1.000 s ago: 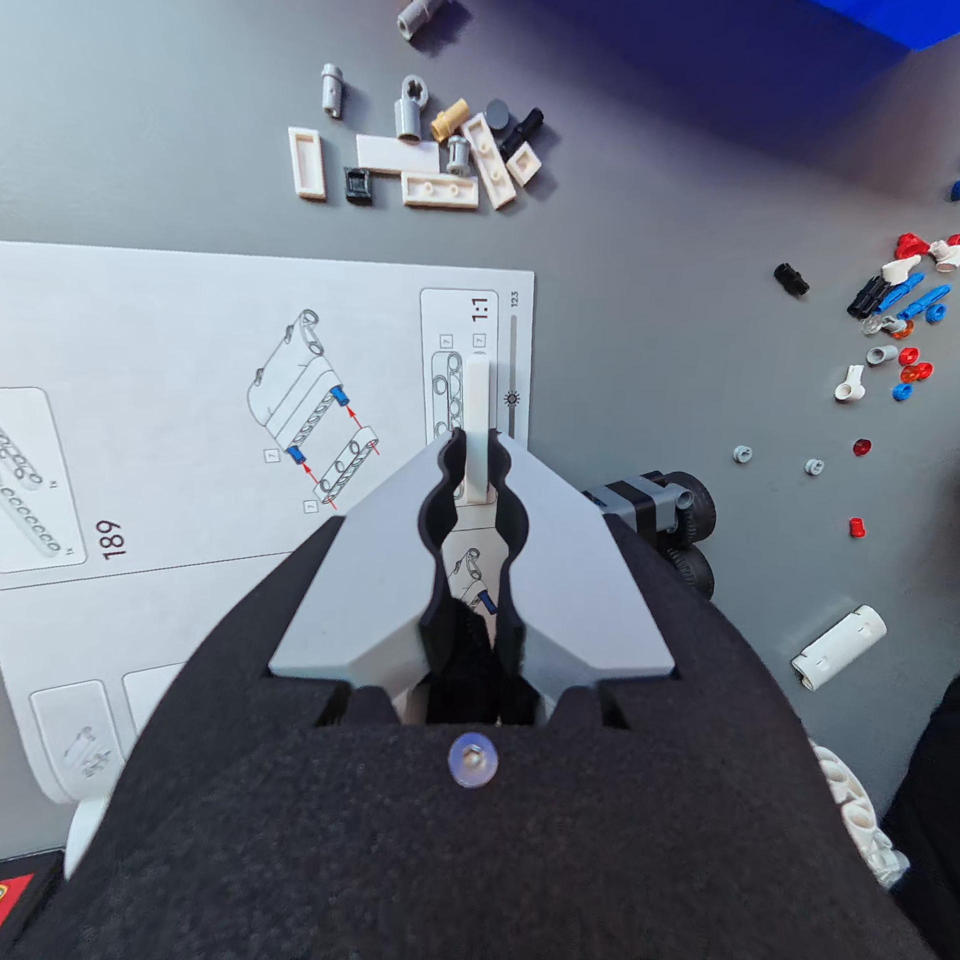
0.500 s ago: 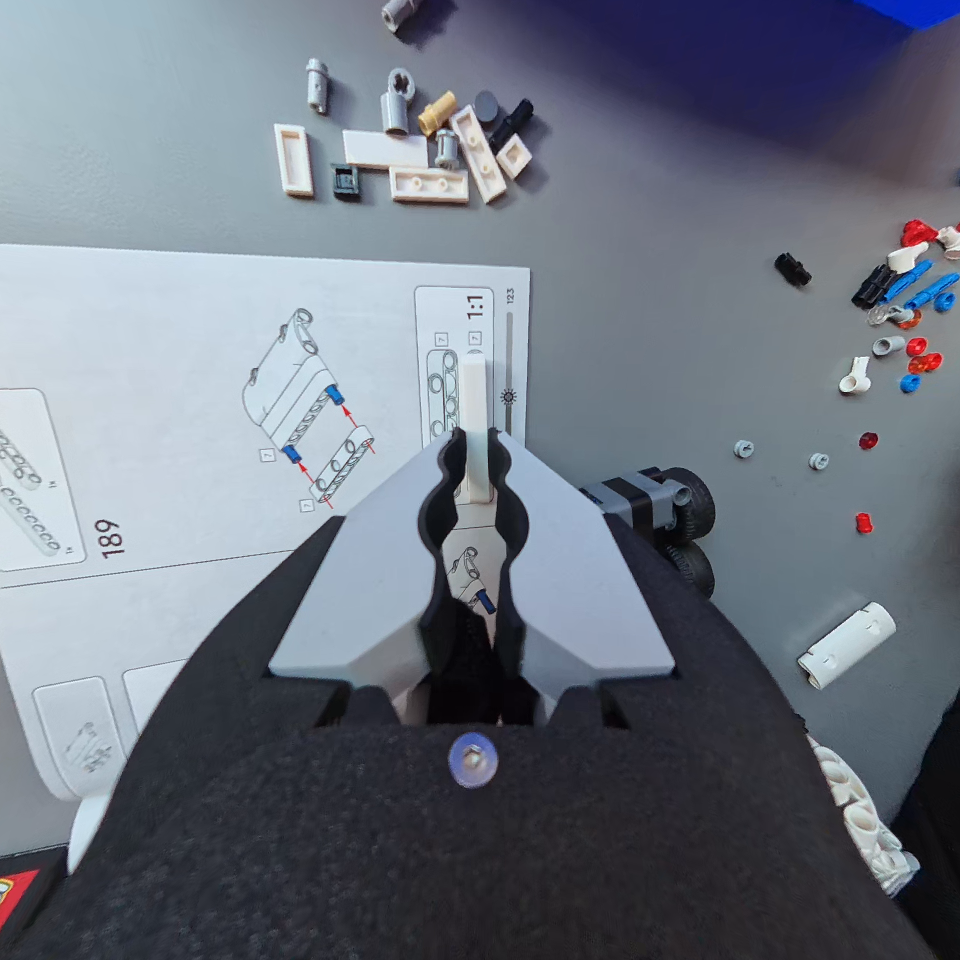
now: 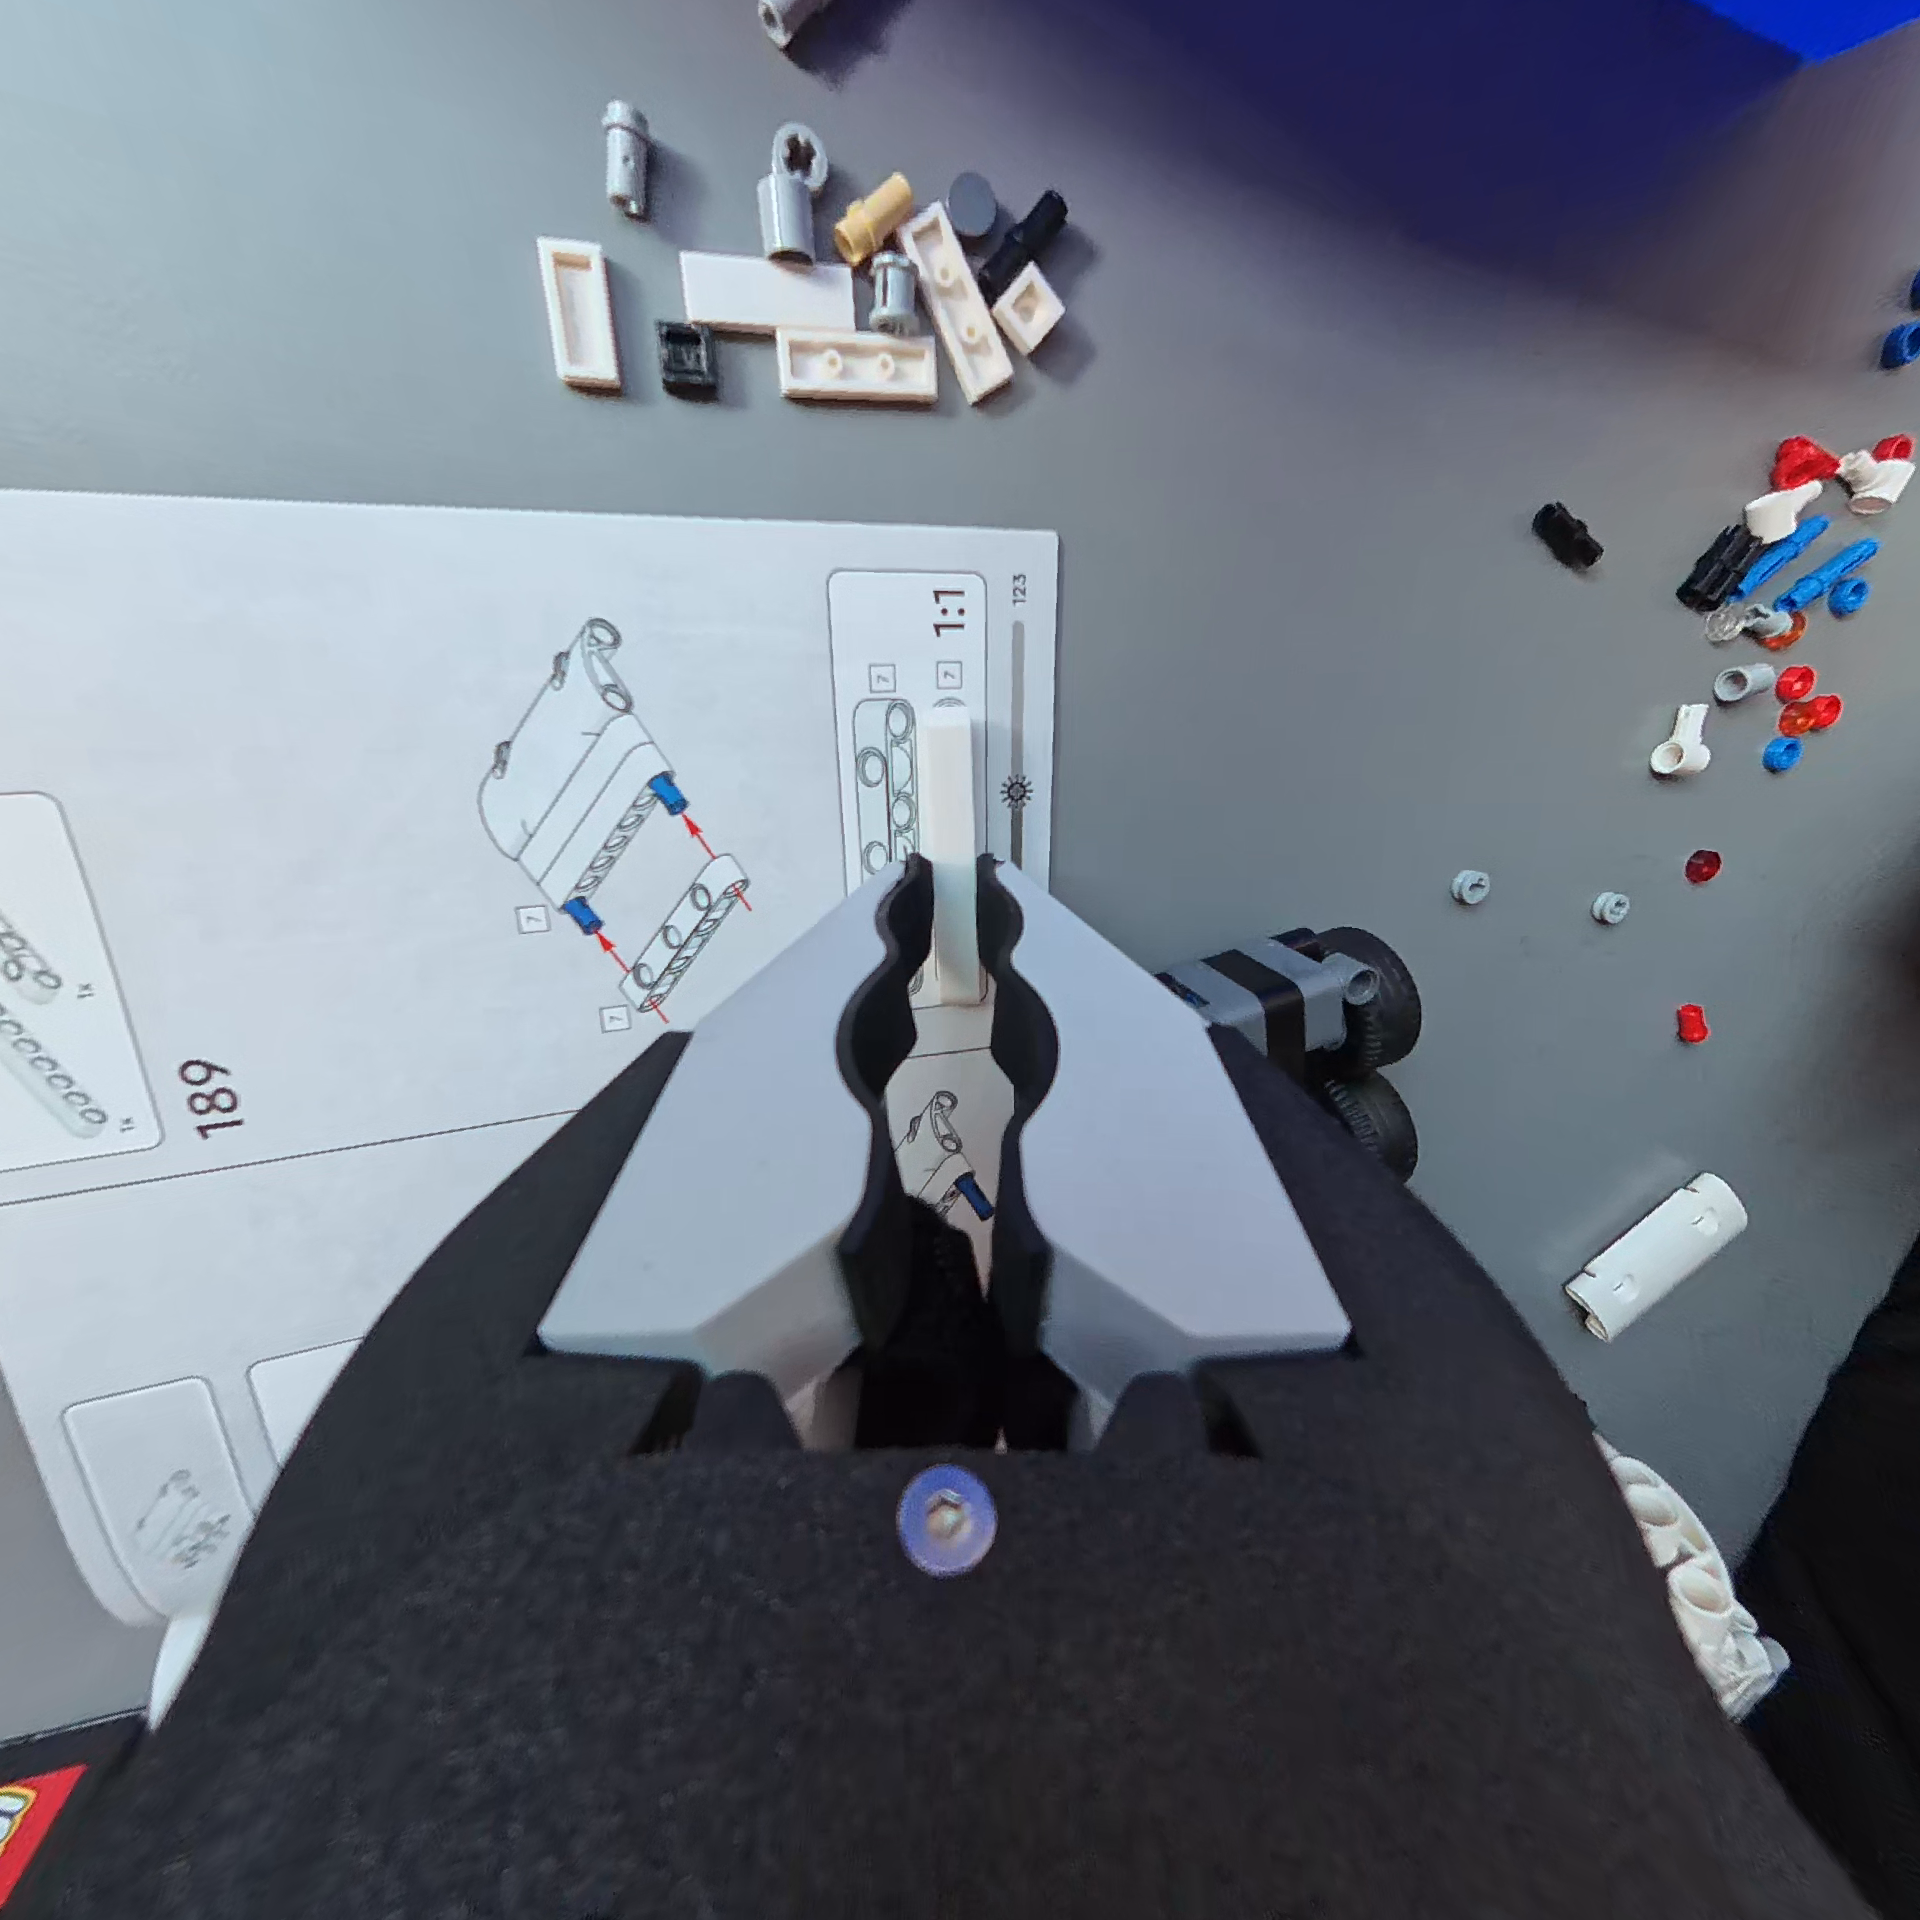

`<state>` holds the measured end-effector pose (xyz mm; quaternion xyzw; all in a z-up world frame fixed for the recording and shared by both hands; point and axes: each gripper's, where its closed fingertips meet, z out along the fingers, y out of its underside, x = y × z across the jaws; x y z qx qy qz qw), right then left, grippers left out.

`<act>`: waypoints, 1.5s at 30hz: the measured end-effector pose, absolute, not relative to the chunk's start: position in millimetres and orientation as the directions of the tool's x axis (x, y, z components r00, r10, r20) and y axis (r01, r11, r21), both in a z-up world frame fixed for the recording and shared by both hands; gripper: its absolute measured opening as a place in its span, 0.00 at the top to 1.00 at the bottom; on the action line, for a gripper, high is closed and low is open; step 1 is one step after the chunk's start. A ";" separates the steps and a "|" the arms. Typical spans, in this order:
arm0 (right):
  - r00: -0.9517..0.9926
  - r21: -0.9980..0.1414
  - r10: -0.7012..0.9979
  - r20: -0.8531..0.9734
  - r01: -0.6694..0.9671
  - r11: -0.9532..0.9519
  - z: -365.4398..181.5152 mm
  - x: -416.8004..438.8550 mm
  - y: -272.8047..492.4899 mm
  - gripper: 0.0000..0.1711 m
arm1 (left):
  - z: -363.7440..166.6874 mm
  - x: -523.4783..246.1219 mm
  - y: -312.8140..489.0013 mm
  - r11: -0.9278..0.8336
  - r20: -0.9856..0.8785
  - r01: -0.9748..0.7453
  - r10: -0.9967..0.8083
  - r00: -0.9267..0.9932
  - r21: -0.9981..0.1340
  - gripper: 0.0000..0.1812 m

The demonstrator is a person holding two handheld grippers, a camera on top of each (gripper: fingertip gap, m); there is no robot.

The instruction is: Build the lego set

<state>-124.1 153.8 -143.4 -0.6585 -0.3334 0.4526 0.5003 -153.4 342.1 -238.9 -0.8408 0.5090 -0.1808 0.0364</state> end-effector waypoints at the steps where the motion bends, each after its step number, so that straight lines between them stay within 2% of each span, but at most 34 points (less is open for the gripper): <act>1: 0.367 -0.960 0.892 -0.264 -0.013 -0.278 -143.6 -124.3 153.8 0.92 | -239.0 -153.5 342.1 -0.479 0.265 -0.842 -0.869 0.417 -0.246 0.97; 13: 0.363 -0.961 0.894 -0.263 -0.011 -0.278 -143.6 -124.9 153.3 0.93 | -239.1 -153.5 341.8 -0.522 0.294 -0.820 -0.842 0.452 -0.234 0.97; 23: 0.351 -0.968 0.907 -0.232 0.005 -0.250 -143.3 -127.0 147.4 0.93 | -239.5 -153.8 341.6 -0.476 0.255 -0.856 -0.869 0.424 -0.203 0.97; 34: 0.349 -0.974 0.913 -0.210 0.010 -0.227 -142.4 -125.7 142.1 0.93 | -239.6 -154.6 342.8 -0.437 0.276 -0.890 -0.878 0.391 -0.132 0.97; 40: 0.346 -0.976 0.918 -0.193 0.024 -0.215 -143.0 -127.3 140.3 0.93 | -237.1 -154.2 339.2 -0.439 0.296 -0.897 -0.864 0.407 -0.050 0.97; 45: 0.349 -0.980 0.920 -0.176 0.028 -0.198 -142.5 -127.9 140.2 0.93 | -197.5 -127.6 327.7 -0.440 0.351 -0.891 -0.857 0.377 -0.117 0.97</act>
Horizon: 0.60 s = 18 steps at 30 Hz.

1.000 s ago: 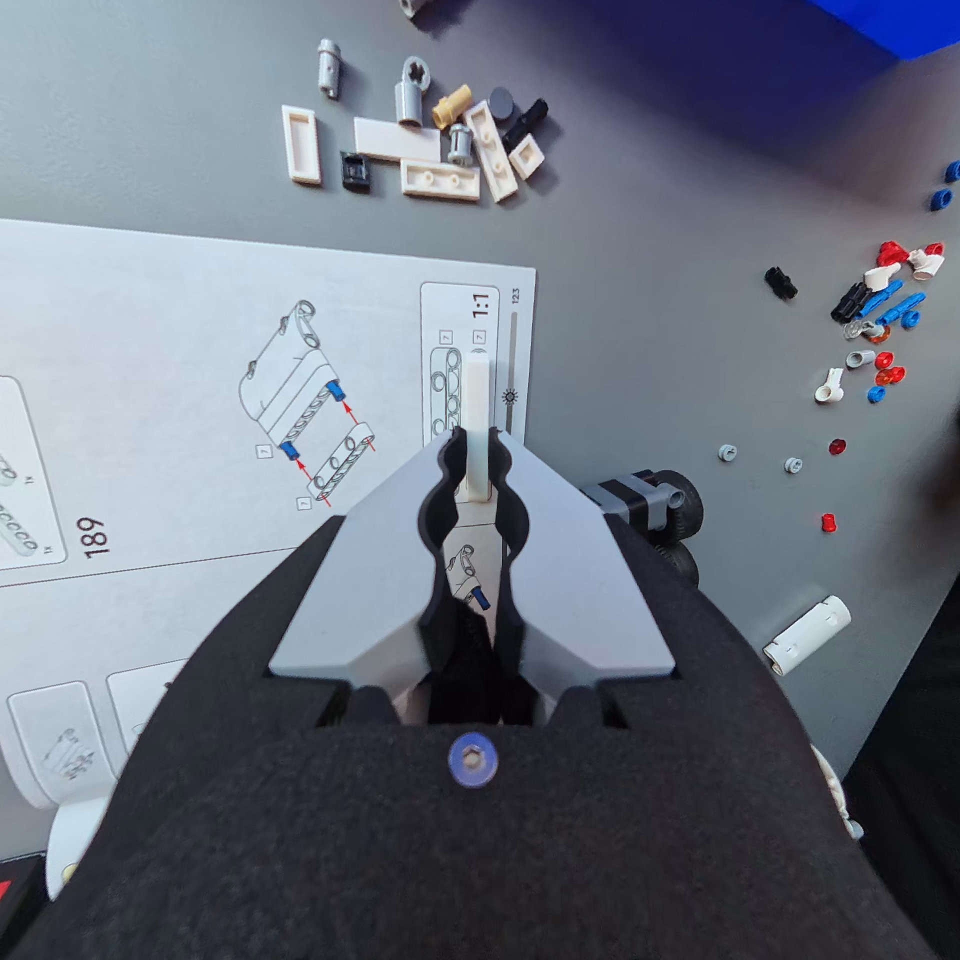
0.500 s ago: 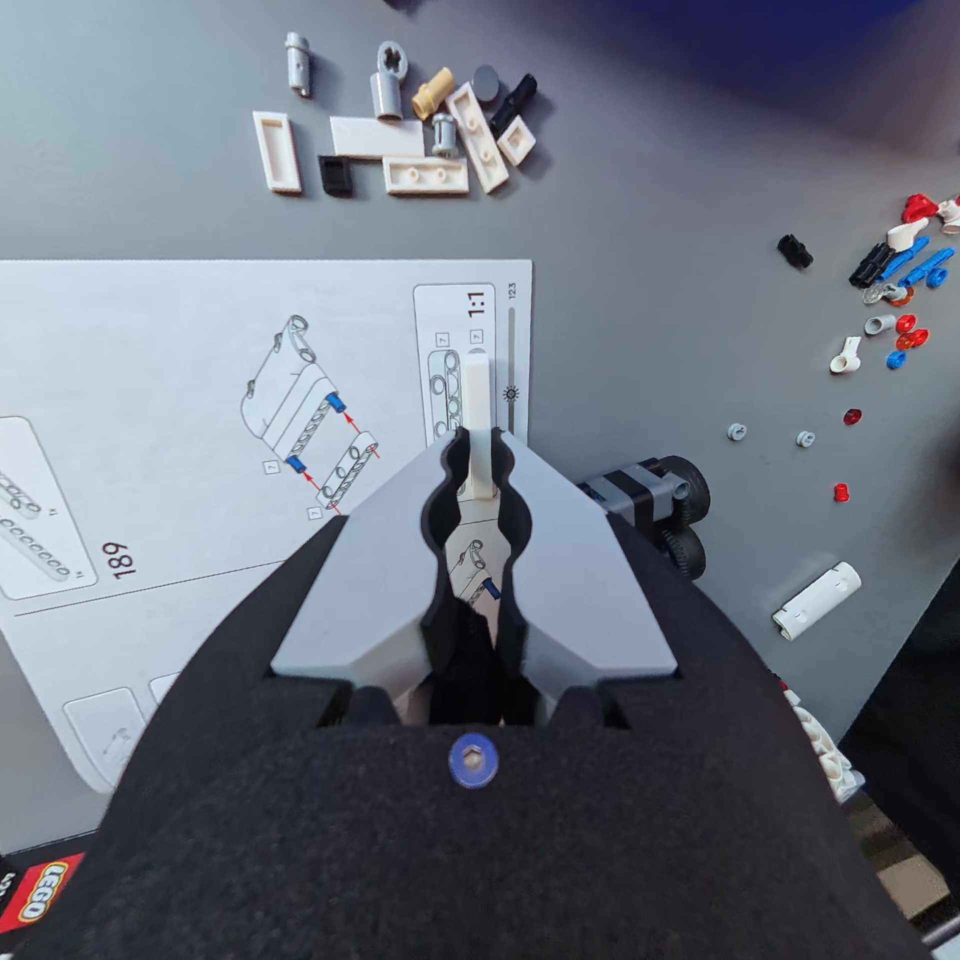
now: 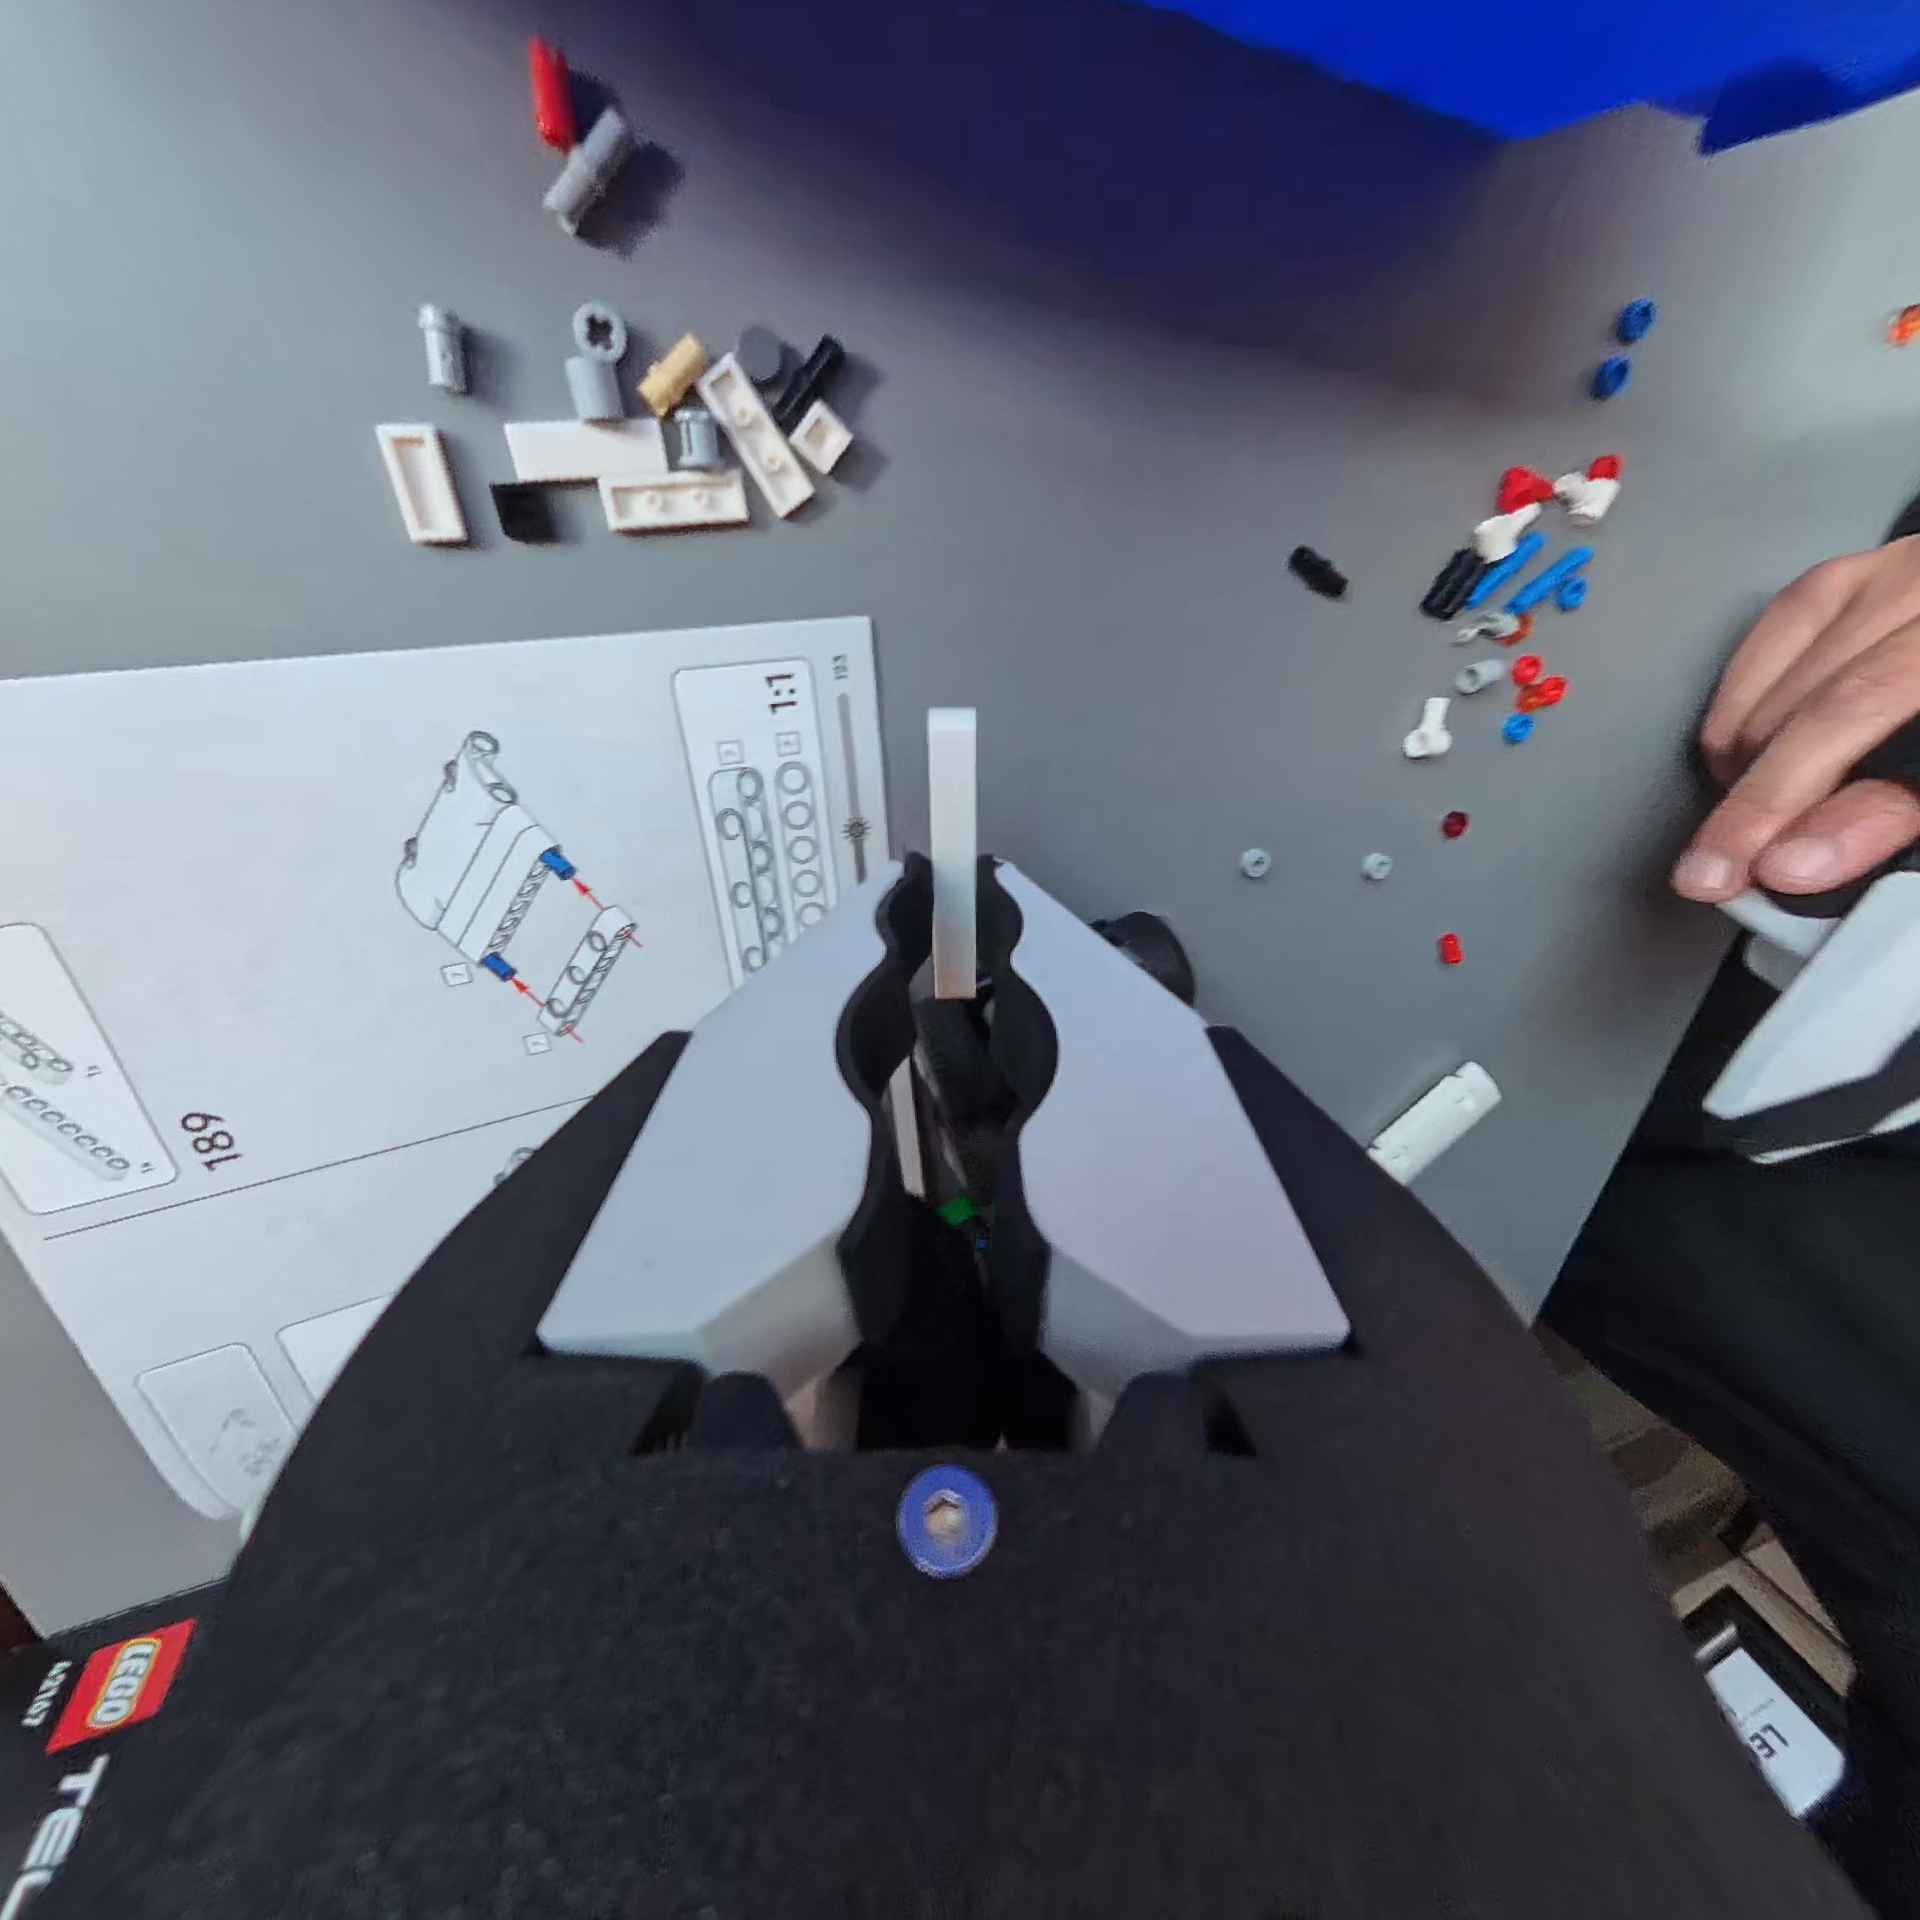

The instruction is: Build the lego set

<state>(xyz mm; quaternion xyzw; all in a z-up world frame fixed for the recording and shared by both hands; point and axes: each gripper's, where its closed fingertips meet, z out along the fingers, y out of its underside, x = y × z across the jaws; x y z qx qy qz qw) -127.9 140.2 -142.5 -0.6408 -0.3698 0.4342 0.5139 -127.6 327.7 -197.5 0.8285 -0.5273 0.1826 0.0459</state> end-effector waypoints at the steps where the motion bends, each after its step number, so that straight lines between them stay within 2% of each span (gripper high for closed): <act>1: 0.354 -0.981 0.919 -0.171 0.027 -0.193 -142.2 -127.4 140.6 0.94 | -187.5 -122.7 321.9 -0.441 0.368 -0.888 -0.853 0.371 -0.127 0.97; 8: 0.375 -0.985 0.916 -0.145 0.033 -0.169 -141.6 -126.7 141.8 0.94 | -126.5 -113.0 254.7 -0.395 0.431 -0.898 -0.856 0.285 -0.191 0.97; 13: 0.594 -1.000 0.804 -0.012 0.002 -0.017 -123.8 -99.0 166.3 0.90 | -94.0 -120.4 195.4 -0.393 0.494 -0.892 -0.835 0.245 -0.222 0.97; 15: 0.630 -0.997 0.773 0.072 0.051 0.051 -121.2 -96.9 165.6 0.87 | -92.1 -128.3 173.5 -0.399 0.495 -0.898 -0.828 0.264 -0.188 0.97; 18: 0.626 -0.960 0.734 0.262 0.245 0.134 -135.0 -110.8 158.3 0.84 | -97.5 -139.8 147.3 -0.471 0.503 -0.877 -0.783 0.366 -0.096 0.97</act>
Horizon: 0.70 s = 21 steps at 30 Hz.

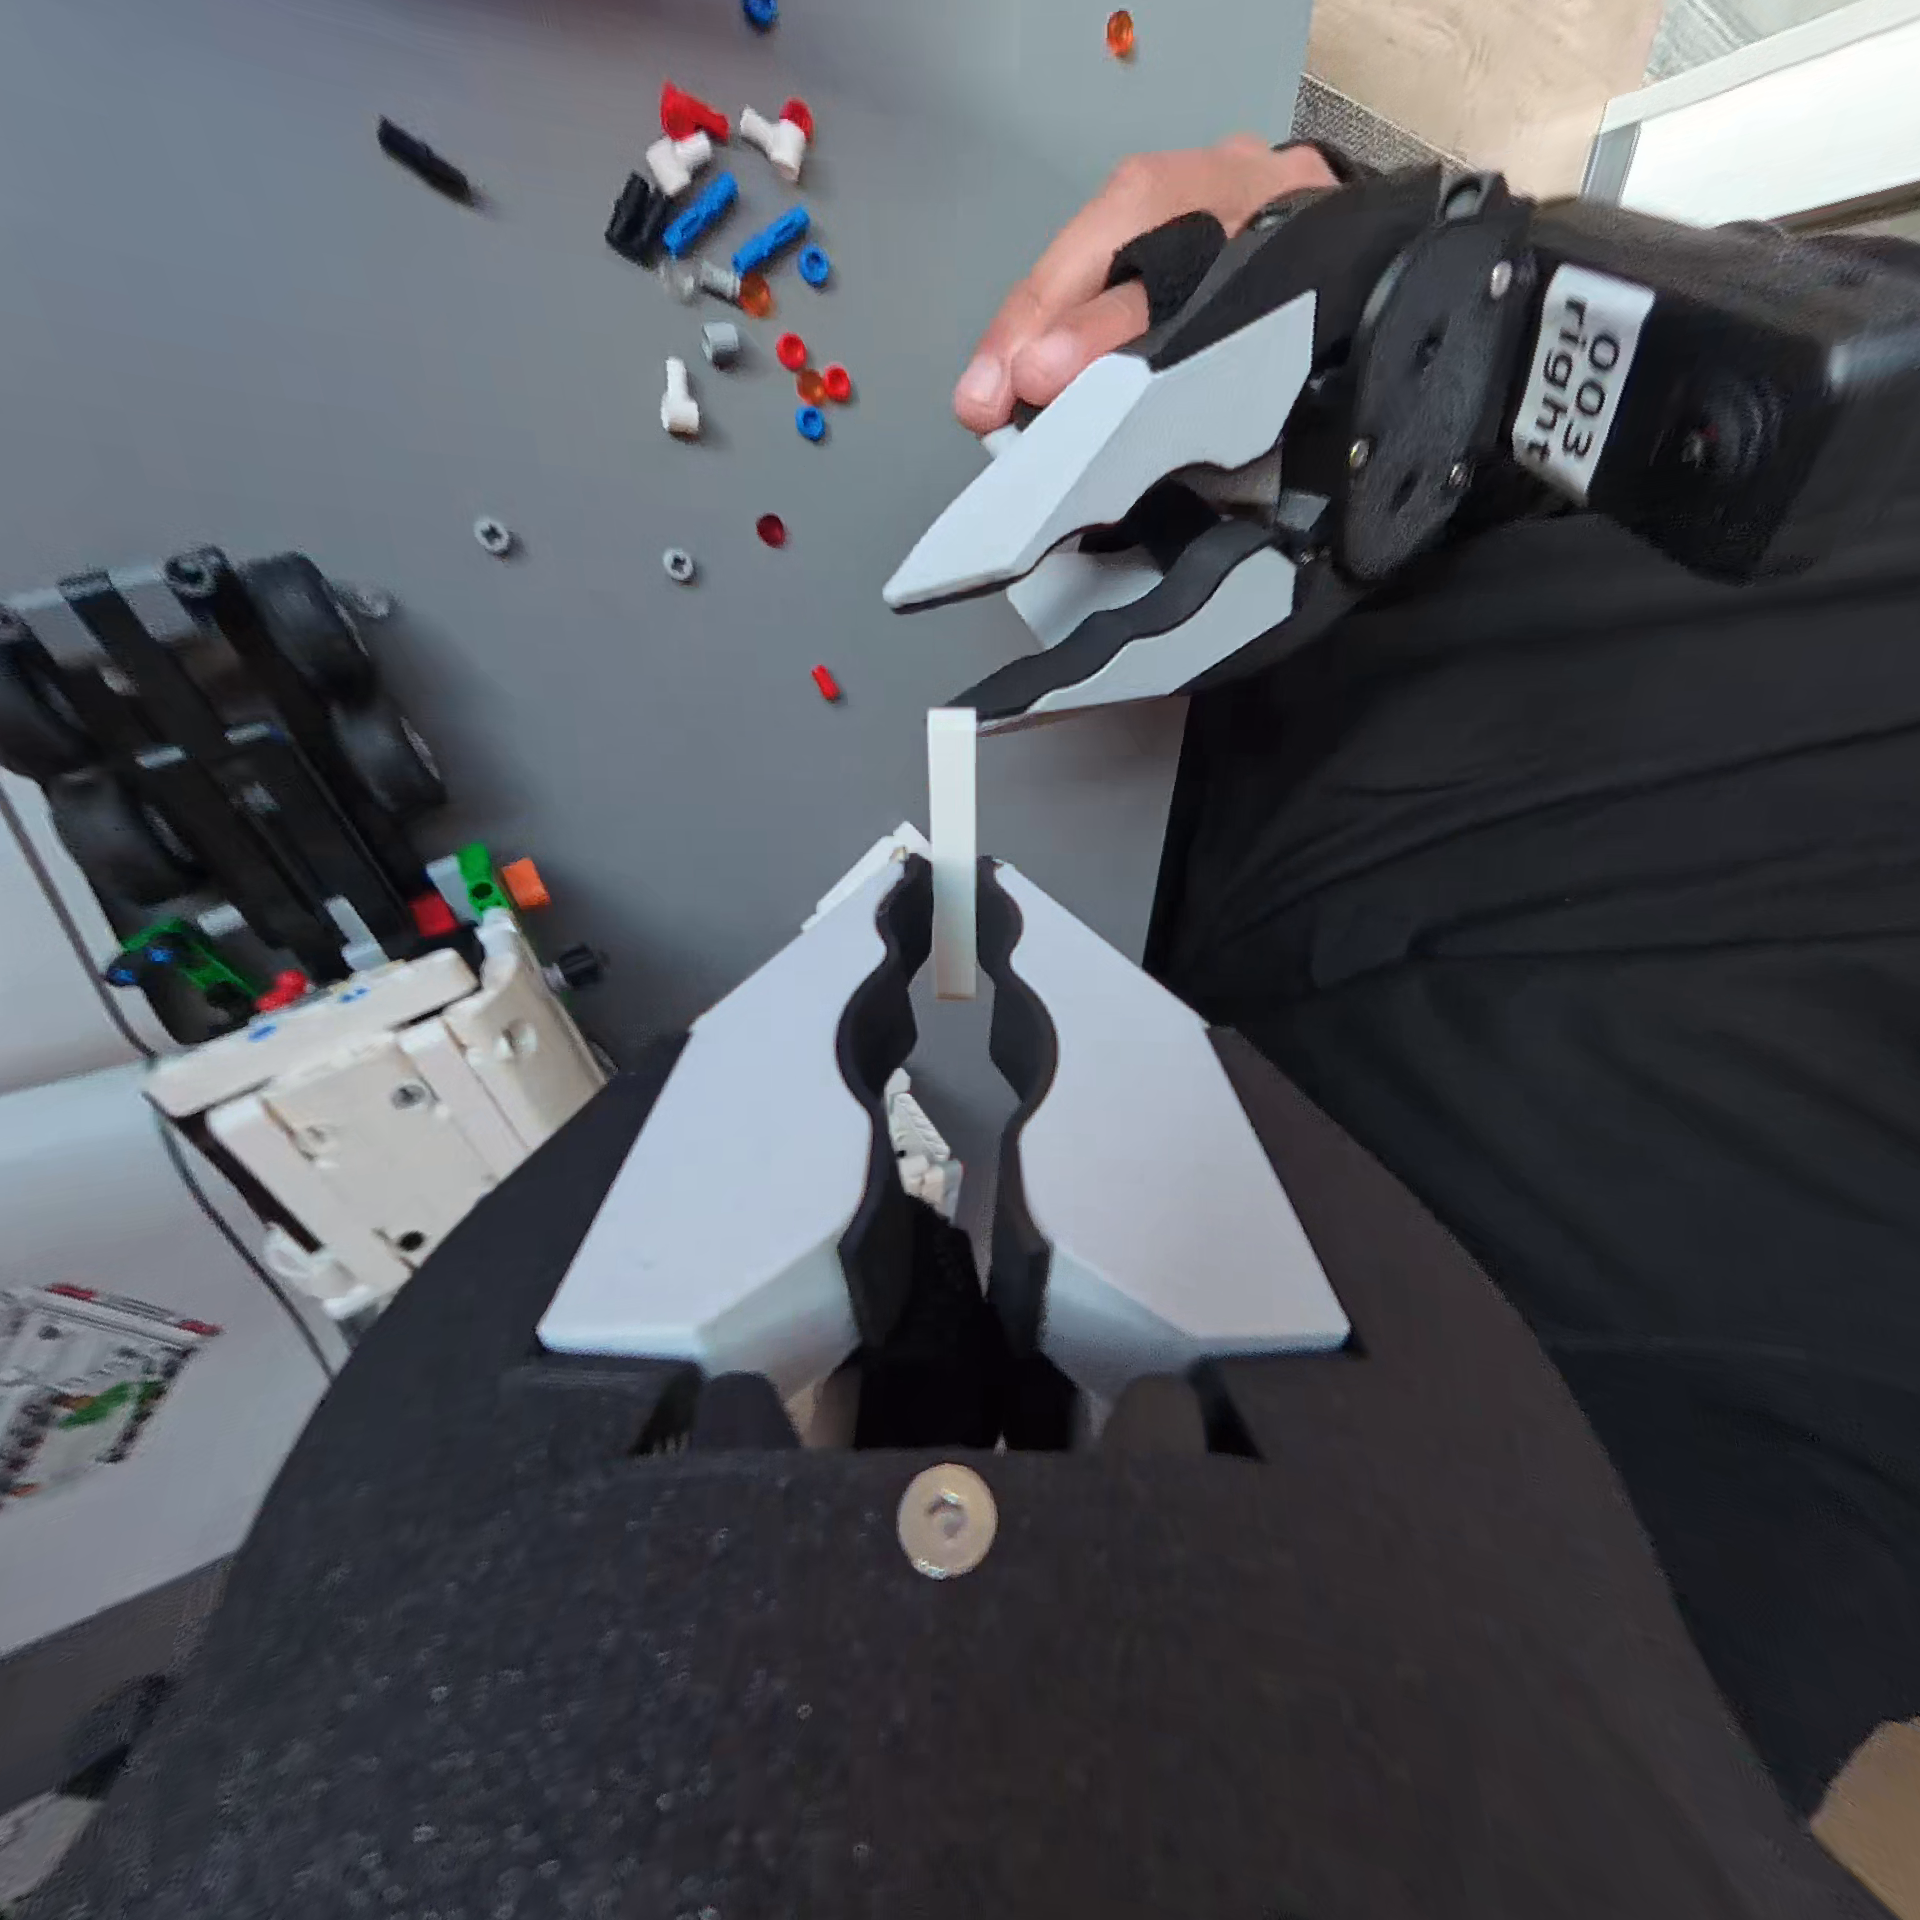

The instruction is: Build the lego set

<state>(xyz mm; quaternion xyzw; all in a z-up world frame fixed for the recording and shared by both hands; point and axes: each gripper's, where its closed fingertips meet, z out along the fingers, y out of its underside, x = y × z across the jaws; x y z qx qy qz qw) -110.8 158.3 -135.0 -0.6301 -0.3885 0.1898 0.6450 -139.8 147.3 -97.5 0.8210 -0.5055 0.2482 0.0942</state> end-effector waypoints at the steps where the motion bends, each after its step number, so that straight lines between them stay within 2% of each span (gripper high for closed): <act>1: 0.620 -0.933 0.706 0.341 0.316 0.174 -139.1 -116.4 155.1 0.84 | -100.1 -143.4 139.5 -0.492 0.501 -0.868 -0.770 0.396 -0.071 0.97; 4: 0.580 -0.786 0.532 0.617 0.485 0.382 -137.1 -129.4 137.4 0.86 | -109.1 -153.4 113.2 -0.513 0.475 -0.858 -0.758 0.447 -0.013 0.97; 6: 0.511 -0.677 0.444 0.736 0.555 0.483 -139.9 -140.9 120.7 0.87 | -116.6 -160.6 94.7 -0.510 0.444 -0.860 -0.764 0.467 0.028 0.97; 10: 0.452 -0.591 0.382 0.806 0.589 0.551 -143.3 -155.5 100.3 0.87 | -134.2 -178.7 61.4 -0.494 0.371 -0.861 -0.782 0.500 0.119 0.97; 14: 0.377 -0.512 0.348 0.858 0.597 0.617 -150.2 -165.4 83.3 0.90 | -145.7 -195.4 46.5 -0.488 0.266 -0.860 -0.818 0.510 0.147 0.97; 17: 0.392 -0.544 0.376 0.839 0.598 0.589 -151.4 -156.0 88.9 0.92 | -153.8 -204.5 34.5 -0.486 0.184 -0.872 -0.853 0.489 0.066 0.97; 19: 0.469 -0.638 0.432 0.770 0.553 0.537 -142.2 -141.7 101.0 0.92 | -167.0 -200.1 15.8 -0.479 0.181 -0.877 -0.866 0.467 -0.027 0.97; 21: 0.584 -0.770 0.503 0.637 0.454 0.448 -128.0 -122.7 117.1 0.92 | -190.2 -204.8 4.2 -0.437 0.116 -0.897 -0.896 0.429 -0.063 0.97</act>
